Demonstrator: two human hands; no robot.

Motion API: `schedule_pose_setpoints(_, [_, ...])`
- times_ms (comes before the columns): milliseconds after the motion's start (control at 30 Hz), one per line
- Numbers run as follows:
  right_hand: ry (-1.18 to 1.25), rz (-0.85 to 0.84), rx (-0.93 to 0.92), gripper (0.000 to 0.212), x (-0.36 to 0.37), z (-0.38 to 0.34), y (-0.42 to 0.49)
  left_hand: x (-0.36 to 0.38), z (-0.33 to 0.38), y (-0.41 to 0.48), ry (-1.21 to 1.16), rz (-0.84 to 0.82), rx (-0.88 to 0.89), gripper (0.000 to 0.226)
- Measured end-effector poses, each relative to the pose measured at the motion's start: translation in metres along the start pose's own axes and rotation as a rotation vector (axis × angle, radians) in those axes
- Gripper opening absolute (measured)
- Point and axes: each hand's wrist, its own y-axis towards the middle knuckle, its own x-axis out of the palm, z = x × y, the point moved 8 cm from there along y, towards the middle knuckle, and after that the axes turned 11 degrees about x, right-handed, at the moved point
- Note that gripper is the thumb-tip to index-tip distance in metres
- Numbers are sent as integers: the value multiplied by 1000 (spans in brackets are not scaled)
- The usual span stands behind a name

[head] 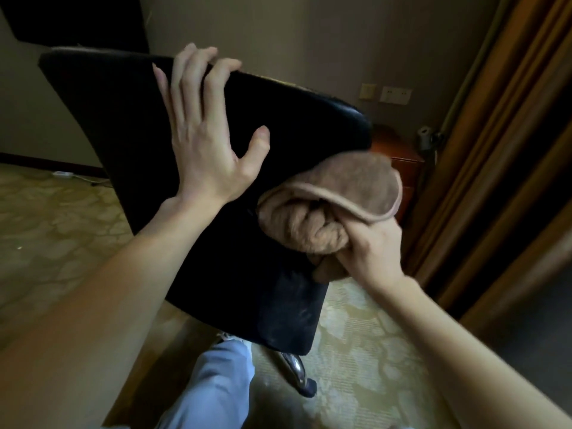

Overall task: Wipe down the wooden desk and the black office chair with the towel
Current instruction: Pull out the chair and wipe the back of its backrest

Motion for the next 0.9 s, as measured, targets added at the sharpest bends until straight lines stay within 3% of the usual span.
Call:
schedule_pose_setpoints(100, [27, -160, 53, 38, 35, 9, -52, 2, 1, 0, 0, 21, 14, 69])
schedule_pose_setpoints(167, [83, -358, 133, 37, 58, 16, -89, 3, 2, 0, -11, 27, 20, 69])
schedule_pose_setpoints(267, [40, -588, 42, 24, 72, 14, -136, 3, 5, -1, -25, 26, 28, 70])
schedule_pose_setpoints(333, [20, -654, -18, 25, 71, 13, -150, 4, 8, -1, -25, 7, 38, 72])
schedule_pose_setpoints(433, [-2, -583, -26, 30, 52, 11, -132, 4, 15, 1, -31, -7, 39, 73])
schedule_pose_setpoints(567, [35, -125, -93, 6, -12, -13, -63, 3, 20, 0, -43, -5, 9, 72])
schedule_pose_setpoints(667, [-16, 149, -96, 14, -50, -21, -7, 1, 21, 0, -47, -17, -2, 71])
schedule_pose_setpoints(733, [-36, 165, -43, 36, -51, -16, 21, 0, 19, 0, -44, -26, 2, 71])
schedule_pose_setpoints(800, [39, 48, 22, 60, -34, -6, 32, 0, 18, 1, -42, -27, 6, 70])
schedule_pose_setpoints(900, [85, -141, 171, 68, 10, 3, -2, 2, 15, 0, -17, -34, 13, 69])
